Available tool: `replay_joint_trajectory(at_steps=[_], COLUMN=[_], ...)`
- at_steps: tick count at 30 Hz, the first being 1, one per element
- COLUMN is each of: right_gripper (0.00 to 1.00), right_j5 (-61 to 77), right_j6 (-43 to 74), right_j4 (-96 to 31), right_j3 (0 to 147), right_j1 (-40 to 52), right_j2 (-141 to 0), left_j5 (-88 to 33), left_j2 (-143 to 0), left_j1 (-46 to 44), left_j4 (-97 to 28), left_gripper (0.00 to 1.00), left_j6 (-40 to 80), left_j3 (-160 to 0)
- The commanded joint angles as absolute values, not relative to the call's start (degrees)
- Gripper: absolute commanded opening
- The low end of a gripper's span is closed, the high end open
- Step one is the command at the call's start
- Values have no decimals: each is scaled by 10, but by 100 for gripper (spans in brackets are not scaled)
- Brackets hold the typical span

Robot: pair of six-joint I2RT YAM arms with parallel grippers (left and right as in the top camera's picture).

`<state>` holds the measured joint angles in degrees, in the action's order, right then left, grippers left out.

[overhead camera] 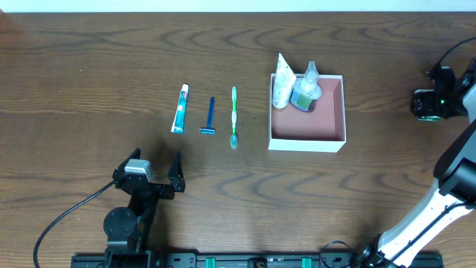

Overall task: Pack container
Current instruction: 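Move the right gripper to the green soap box and grasp it, then carry the soap box into the container and drop it inside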

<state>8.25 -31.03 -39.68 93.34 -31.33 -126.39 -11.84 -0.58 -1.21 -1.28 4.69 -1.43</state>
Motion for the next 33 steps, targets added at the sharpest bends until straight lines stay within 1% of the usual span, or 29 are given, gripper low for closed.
replay_joint_trajectory(at_steps=[1, 9, 14, 15, 16, 18, 22, 26, 29, 33], right_gripper=[82, 84, 83, 81, 75, 60, 40, 38, 37, 38], right_j5=[93, 93, 92, 91, 88, 83, 84, 84, 91, 123], right_j6=[-309, -309, -307, -306, -302, -284, -248, -222, -190, -170], right_j4=[-395, -396, -395, -394, -393, -394, -397, -423, -448, -515], right_j3=[930, 930, 930, 930, 931, 935, 947, 977, 1011, 1087], right_j1=[-317, -317, -317, -317, -317, -317, -316, -314, -308, -293], right_j2=[-1271, -1288, -1288, -1288, -1288, -1288, -1288, -1284, -1275, -1256], left_j5=[-126, -126, -126, -126, -126, -126, -126, -126, -126, -126], left_j2=[-3, -3, -3, -3, -3, -3, -3, -3, -3, -3], left_j1=[-10, -10, -10, -10, -10, -10, -10, -10, -10, -10], left_j4=[-29, -29, -29, -29, -29, -29, -29, -29, -29, -29], left_gripper=[98, 98, 98, 98, 98, 98, 98, 98, 98, 98], left_j6=[48, 48, 48, 48, 48, 48, 48, 48, 48, 48], left_j3=[-2, -2, -2, -2, -2, -2, -2, -2, -2, -2])
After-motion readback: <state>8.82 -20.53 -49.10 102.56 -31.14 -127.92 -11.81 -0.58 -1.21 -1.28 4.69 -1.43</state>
